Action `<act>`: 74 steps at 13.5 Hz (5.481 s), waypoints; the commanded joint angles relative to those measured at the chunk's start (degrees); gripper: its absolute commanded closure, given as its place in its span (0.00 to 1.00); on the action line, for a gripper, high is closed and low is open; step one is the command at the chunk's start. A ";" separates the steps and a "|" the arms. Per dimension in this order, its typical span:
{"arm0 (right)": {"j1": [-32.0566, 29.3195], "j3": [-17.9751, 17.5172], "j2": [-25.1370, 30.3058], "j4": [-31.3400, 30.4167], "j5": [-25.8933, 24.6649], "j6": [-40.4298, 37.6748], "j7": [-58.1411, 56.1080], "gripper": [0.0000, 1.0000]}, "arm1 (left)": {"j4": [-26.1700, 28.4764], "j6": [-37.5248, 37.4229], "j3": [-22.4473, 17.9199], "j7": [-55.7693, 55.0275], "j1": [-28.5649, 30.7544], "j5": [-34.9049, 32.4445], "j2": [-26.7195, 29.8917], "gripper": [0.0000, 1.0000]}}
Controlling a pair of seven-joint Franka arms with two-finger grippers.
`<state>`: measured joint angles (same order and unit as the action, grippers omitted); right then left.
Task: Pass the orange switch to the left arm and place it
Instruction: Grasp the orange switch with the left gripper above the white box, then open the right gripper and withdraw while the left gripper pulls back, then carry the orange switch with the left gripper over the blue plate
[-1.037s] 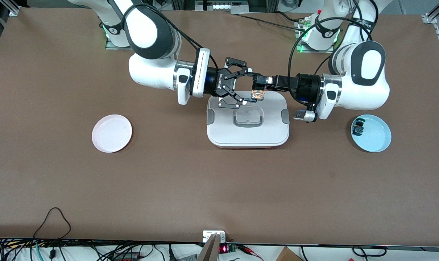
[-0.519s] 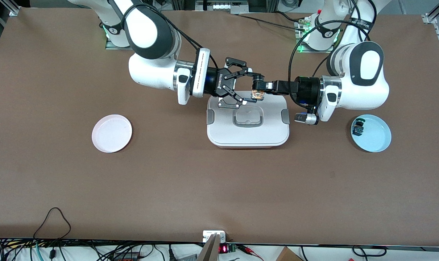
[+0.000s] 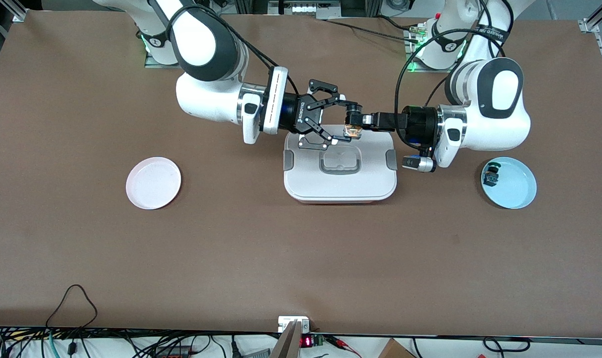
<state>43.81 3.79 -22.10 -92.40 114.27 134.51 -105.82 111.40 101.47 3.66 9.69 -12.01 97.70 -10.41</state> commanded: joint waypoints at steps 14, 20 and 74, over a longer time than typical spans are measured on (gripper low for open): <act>-2.76 1.39 1.61 0.82 -2.19 -0.38 2.81 0.00 | 0.84 0.49 -0.14 2.53 -0.56 1.96 0.39 1.00; -17.68 1.66 7.24 -4.89 -17.99 -25.65 6.41 0.00 | 1.28 0.05 -0.23 2.62 0.67 1.26 0.57 1.00; -40.83 2.27 18.32 2.31 -114.53 -46.09 87.10 0.00 | -6.98 -6.02 -4.89 48.36 24.31 -98.50 -1.80 1.00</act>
<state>3.06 6.27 -4.57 -89.57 -0.09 88.00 -18.00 103.84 94.48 -1.47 49.95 12.11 0.37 -11.87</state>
